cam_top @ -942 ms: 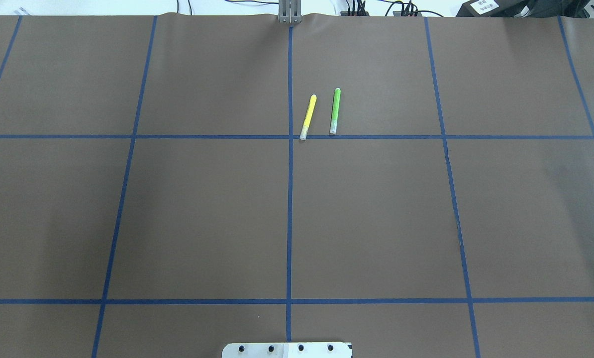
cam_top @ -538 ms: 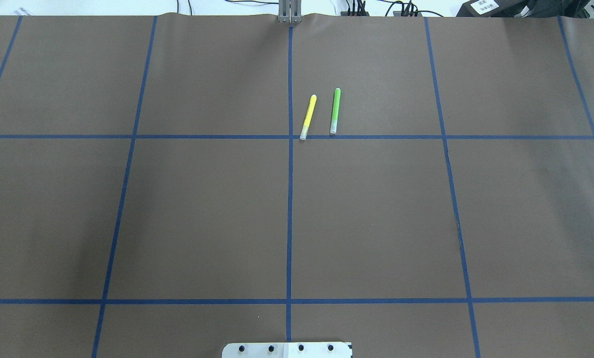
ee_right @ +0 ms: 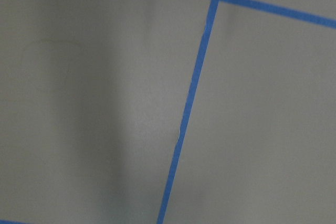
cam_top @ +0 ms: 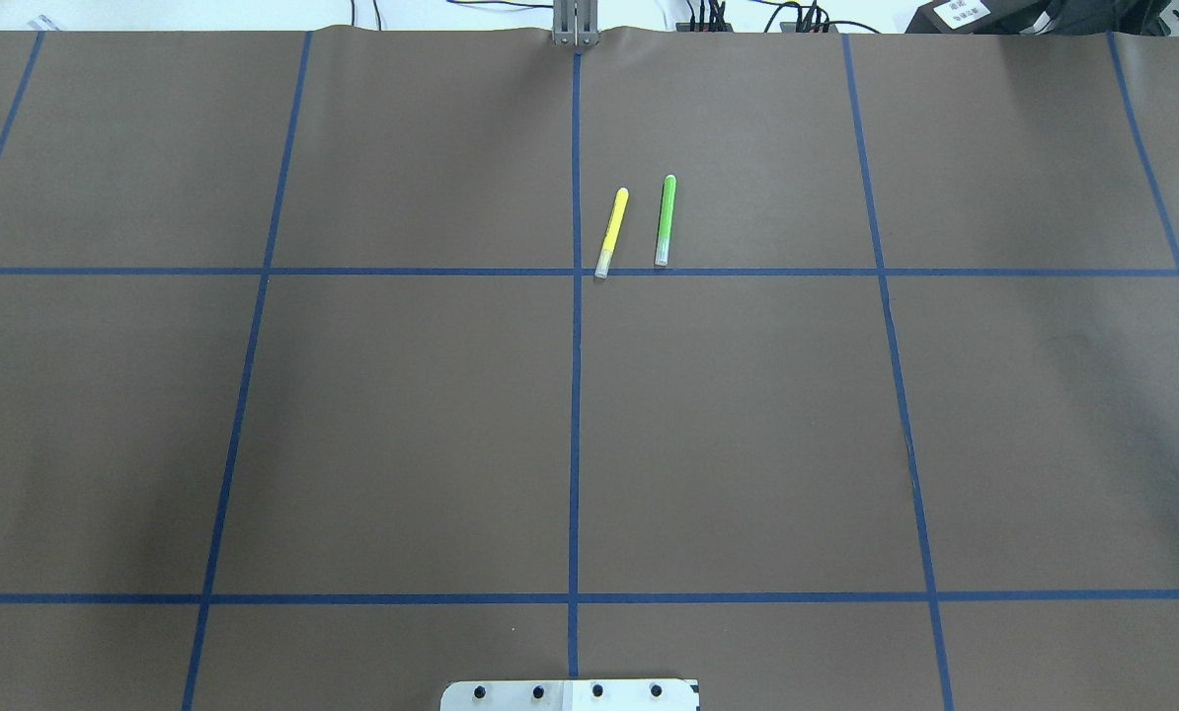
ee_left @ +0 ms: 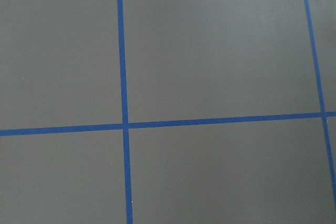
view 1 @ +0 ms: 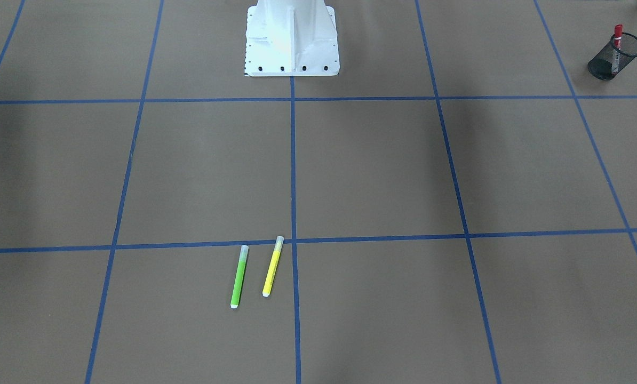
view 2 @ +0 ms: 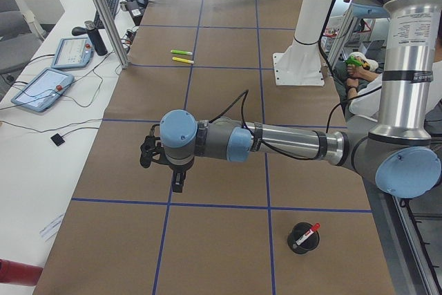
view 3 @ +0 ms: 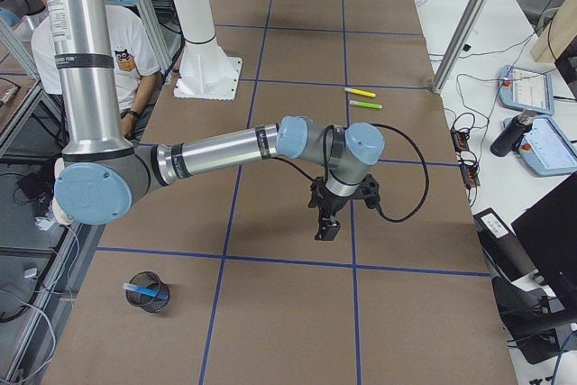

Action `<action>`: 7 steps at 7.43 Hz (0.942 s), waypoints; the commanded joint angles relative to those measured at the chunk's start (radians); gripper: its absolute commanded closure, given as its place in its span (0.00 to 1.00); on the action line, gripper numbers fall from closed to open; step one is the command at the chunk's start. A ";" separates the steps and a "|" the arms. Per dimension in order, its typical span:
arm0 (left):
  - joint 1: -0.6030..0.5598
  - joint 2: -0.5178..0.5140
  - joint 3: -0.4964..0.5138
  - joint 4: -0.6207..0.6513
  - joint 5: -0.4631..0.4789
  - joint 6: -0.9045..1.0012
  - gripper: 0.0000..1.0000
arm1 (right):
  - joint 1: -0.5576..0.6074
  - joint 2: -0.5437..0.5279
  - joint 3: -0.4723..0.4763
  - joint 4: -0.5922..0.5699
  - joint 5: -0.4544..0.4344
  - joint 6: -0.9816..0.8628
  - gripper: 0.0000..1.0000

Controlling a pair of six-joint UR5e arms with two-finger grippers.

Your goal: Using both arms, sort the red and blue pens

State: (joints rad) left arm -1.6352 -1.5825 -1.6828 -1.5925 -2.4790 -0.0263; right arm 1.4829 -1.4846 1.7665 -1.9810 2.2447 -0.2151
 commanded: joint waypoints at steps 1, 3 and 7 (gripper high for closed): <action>0.012 -0.014 0.000 -0.001 0.035 -0.003 0.00 | 0.000 -0.005 0.014 0.158 0.051 0.197 0.00; 0.024 -0.013 -0.008 -0.001 0.023 -0.014 0.00 | -0.001 -0.026 -0.019 0.371 0.055 0.348 0.00; 0.028 -0.013 -0.009 -0.001 0.023 -0.014 0.00 | 0.000 -0.066 -0.032 0.525 0.055 0.537 0.00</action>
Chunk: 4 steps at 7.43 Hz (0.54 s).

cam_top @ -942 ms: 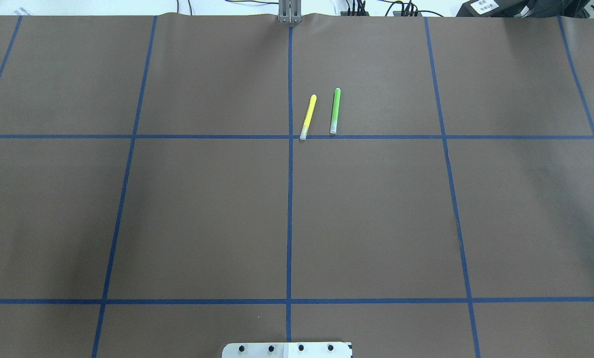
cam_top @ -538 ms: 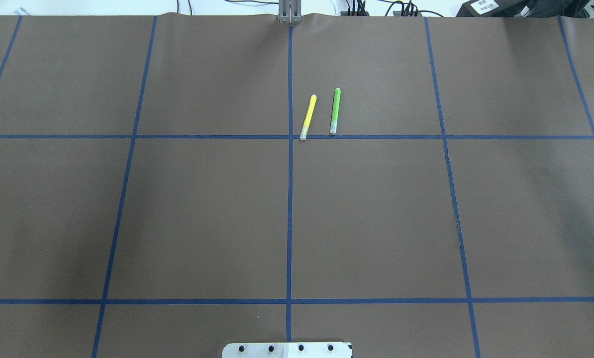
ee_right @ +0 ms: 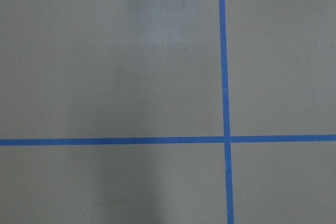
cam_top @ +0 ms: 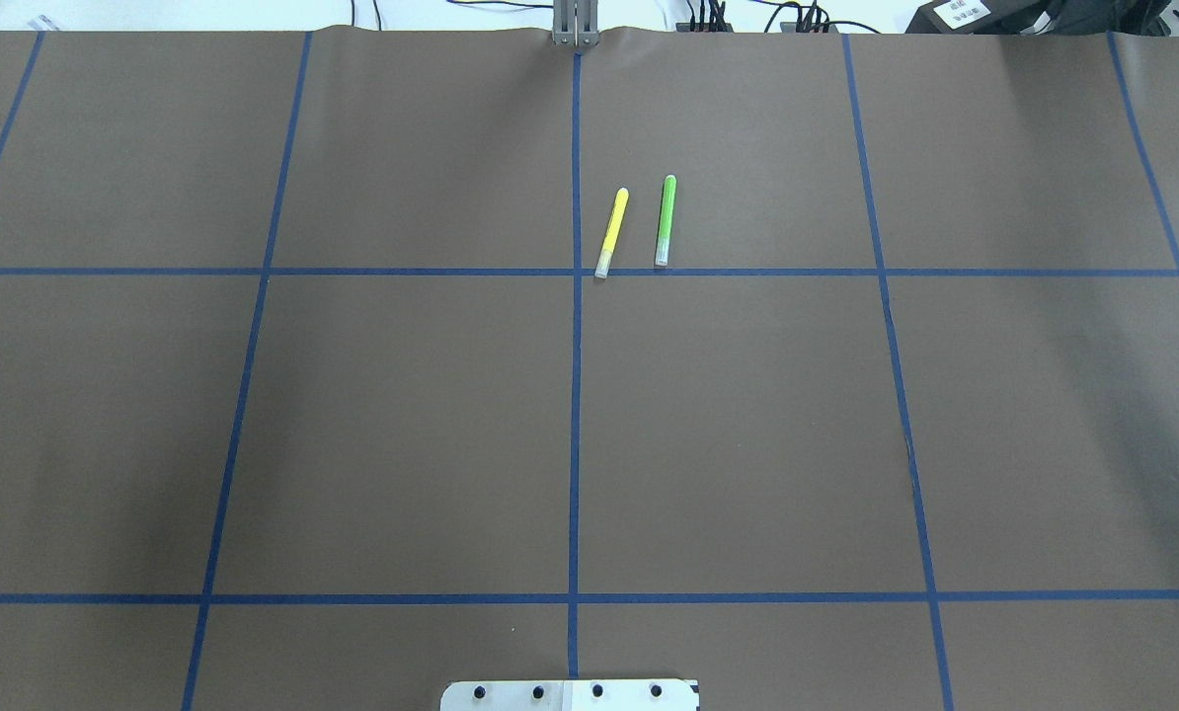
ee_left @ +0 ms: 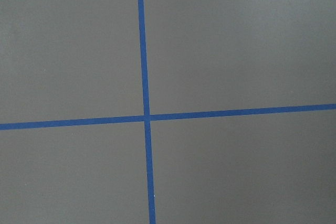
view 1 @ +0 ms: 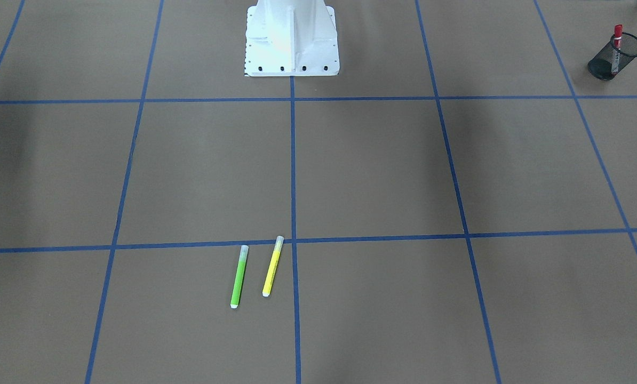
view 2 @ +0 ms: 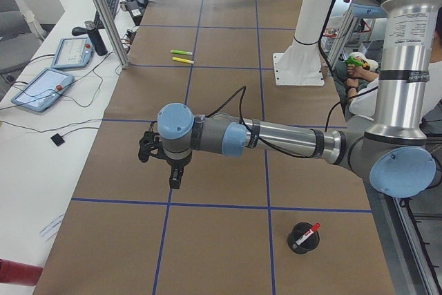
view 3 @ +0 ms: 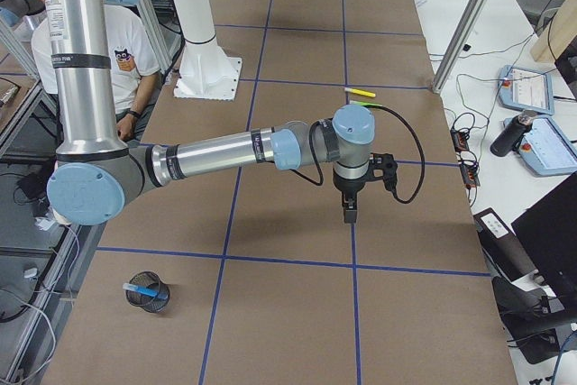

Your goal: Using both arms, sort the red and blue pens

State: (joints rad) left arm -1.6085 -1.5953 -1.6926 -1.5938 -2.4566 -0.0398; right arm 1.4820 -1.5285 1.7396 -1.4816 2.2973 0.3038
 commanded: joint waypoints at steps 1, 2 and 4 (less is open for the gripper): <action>0.001 0.001 0.001 -0.002 0.001 0.001 0.00 | 0.000 -0.028 -0.005 0.026 0.001 0.012 0.00; 0.002 0.001 0.002 -0.002 0.001 0.001 0.00 | 0.000 -0.029 0.003 0.027 0.002 0.009 0.00; 0.002 0.008 0.008 0.000 0.014 0.012 0.00 | 0.001 -0.030 0.035 0.026 -0.002 0.009 0.00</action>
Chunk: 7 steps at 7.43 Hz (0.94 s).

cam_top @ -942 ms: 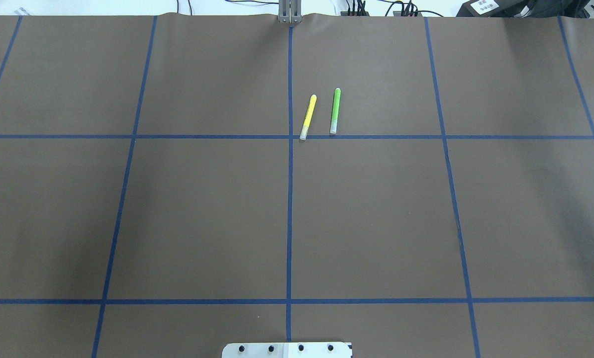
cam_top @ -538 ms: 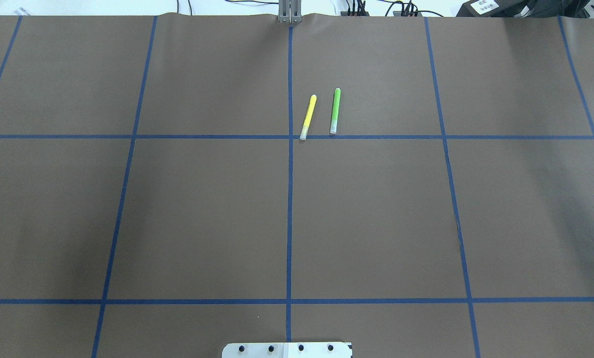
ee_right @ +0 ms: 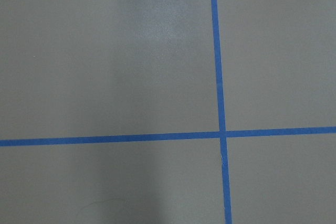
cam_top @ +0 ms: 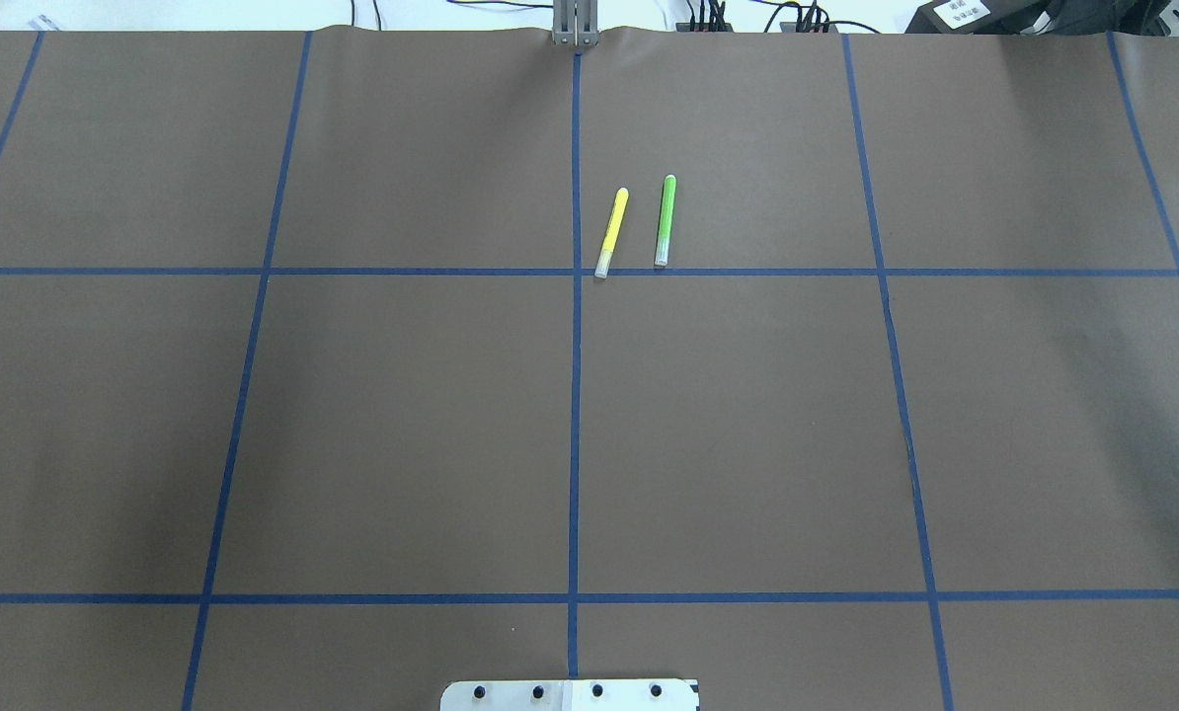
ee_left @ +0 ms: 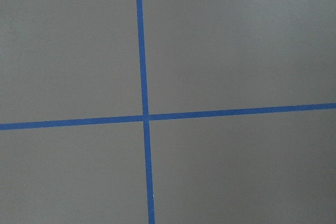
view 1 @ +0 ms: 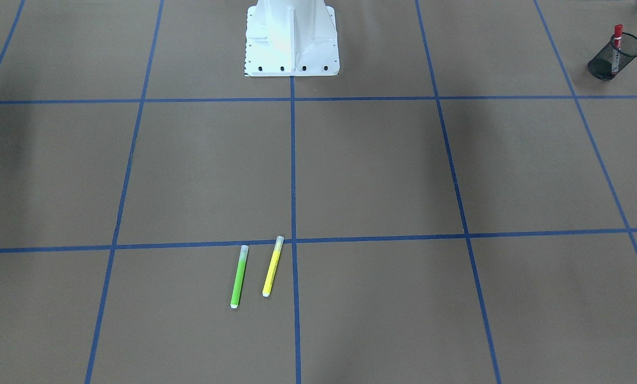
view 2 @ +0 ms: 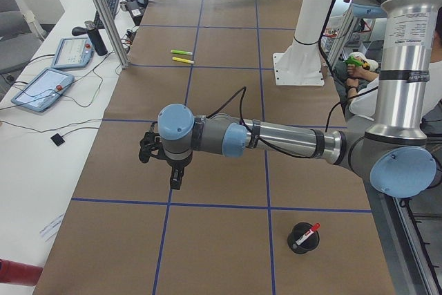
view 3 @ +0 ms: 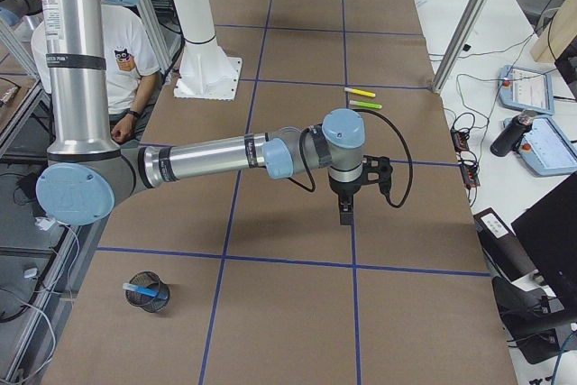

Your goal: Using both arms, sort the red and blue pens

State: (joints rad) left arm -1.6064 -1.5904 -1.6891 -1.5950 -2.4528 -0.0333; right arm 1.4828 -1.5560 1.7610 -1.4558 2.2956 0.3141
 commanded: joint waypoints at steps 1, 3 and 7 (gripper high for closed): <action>0.029 0.001 0.008 0.004 0.014 0.003 0.00 | 0.001 -0.006 0.015 -0.001 0.002 -0.001 0.00; 0.066 0.003 0.008 0.003 0.075 0.003 0.00 | -0.001 -0.019 0.018 -0.003 -0.001 0.000 0.00; 0.068 0.081 0.000 -0.117 0.074 0.006 0.00 | -0.009 -0.035 0.021 -0.002 0.016 -0.001 0.00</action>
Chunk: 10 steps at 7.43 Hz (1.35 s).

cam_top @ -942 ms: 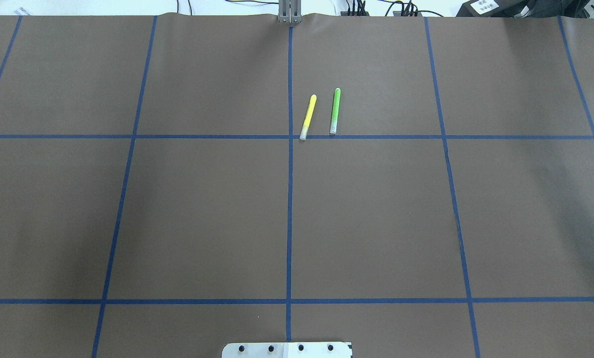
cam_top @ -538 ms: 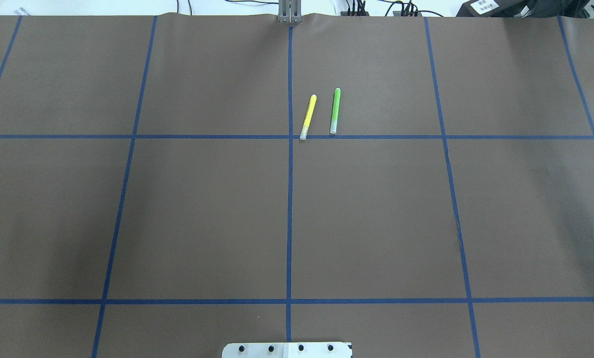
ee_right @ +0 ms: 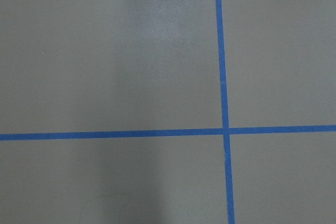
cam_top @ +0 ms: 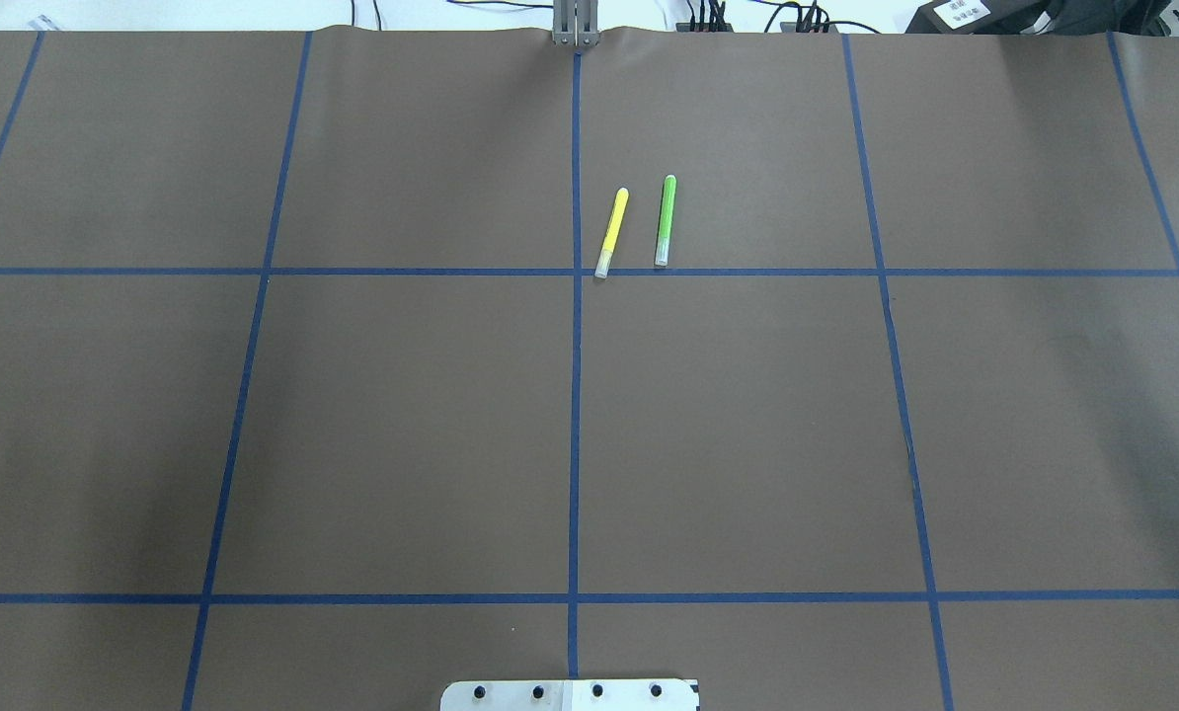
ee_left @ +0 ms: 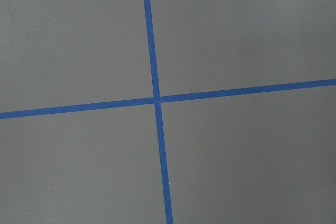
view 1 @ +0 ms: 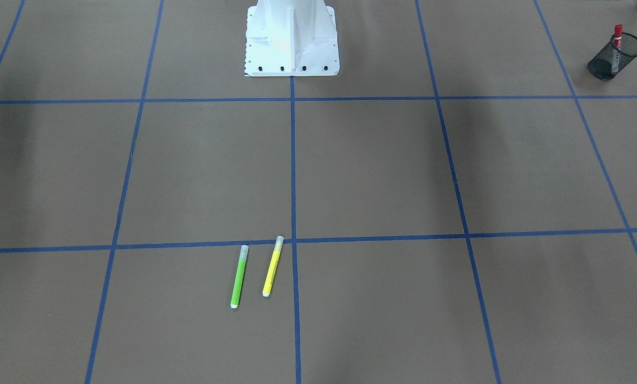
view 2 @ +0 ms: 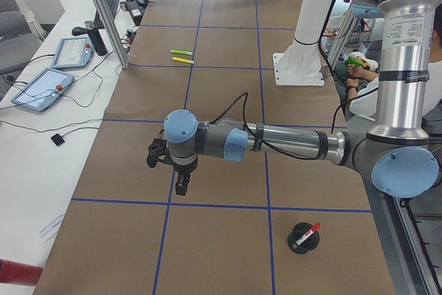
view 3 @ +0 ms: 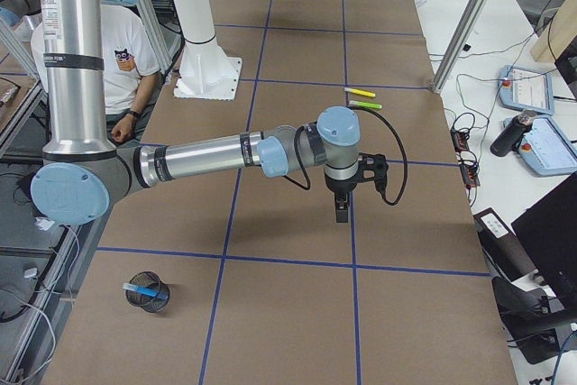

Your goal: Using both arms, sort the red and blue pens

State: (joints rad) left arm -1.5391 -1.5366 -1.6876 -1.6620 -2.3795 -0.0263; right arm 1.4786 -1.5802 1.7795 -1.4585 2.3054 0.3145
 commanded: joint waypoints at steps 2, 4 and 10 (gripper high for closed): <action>-0.001 0.027 -0.001 -0.071 -0.001 -0.011 0.00 | -0.014 -0.020 0.008 0.000 0.012 0.000 0.00; -0.003 0.030 -0.004 -0.075 0.002 -0.006 0.00 | -0.018 -0.021 0.008 -0.002 0.029 0.002 0.00; -0.003 0.033 -0.004 -0.081 -0.001 -0.003 0.00 | -0.030 -0.041 0.008 0.004 0.035 0.006 0.00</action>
State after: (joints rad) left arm -1.5425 -1.5035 -1.6920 -1.7390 -2.3808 -0.0315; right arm 1.4502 -1.6160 1.7867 -1.4562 2.3371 0.3220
